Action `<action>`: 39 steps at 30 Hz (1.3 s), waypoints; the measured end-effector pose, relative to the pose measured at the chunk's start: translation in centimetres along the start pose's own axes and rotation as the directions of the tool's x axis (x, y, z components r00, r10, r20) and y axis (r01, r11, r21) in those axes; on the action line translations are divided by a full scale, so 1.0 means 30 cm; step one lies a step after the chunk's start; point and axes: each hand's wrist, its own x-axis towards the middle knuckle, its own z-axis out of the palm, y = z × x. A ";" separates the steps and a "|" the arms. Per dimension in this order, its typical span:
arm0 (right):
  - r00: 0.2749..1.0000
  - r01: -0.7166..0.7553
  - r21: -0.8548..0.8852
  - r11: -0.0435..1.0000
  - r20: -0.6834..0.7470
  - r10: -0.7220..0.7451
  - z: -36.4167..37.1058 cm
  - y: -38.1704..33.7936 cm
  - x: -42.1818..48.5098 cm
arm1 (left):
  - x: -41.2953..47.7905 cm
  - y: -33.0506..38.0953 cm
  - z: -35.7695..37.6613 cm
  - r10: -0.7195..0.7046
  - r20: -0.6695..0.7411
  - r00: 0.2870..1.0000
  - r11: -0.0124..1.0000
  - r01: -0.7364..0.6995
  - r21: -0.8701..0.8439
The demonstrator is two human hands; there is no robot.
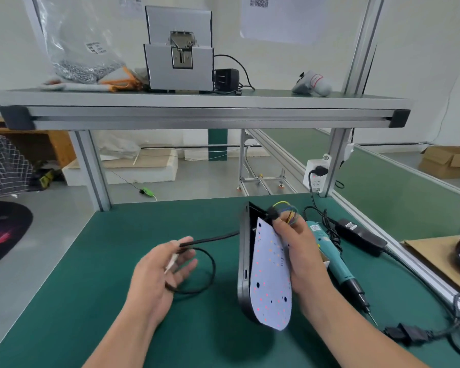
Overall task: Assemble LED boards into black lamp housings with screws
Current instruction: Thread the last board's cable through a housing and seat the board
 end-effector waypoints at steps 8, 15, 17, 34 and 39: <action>0.976 -0.033 -0.079 0.996 0.212 0.049 0.011 0.073 -0.012 | -0.004 0.062 0.001 0.030 -0.057 0.998 0.911 -0.051 -0.410; 0.973 0.181 -0.567 0.804 0.221 -0.064 0.028 0.107 -0.026 | -0.102 0.026 0.080 0.224 0.280 0.934 0.607 -0.358 0.710; 0.968 0.209 -0.616 0.760 0.242 -0.070 0.023 0.101 -0.022 | -0.110 -0.003 0.095 0.154 0.287 0.946 0.568 -0.322 0.758; 0.910 0.392 -0.677 0.622 0.383 -0.157 0.015 0.051 -0.017 | -0.098 -0.014 0.100 0.069 0.141 0.988 0.412 -0.157 0.897; 0.920 0.300 -0.765 0.570 0.390 0.039 0.014 0.026 0.002 | -0.100 -0.021 0.105 0.141 0.041 0.989 0.500 -0.106 0.859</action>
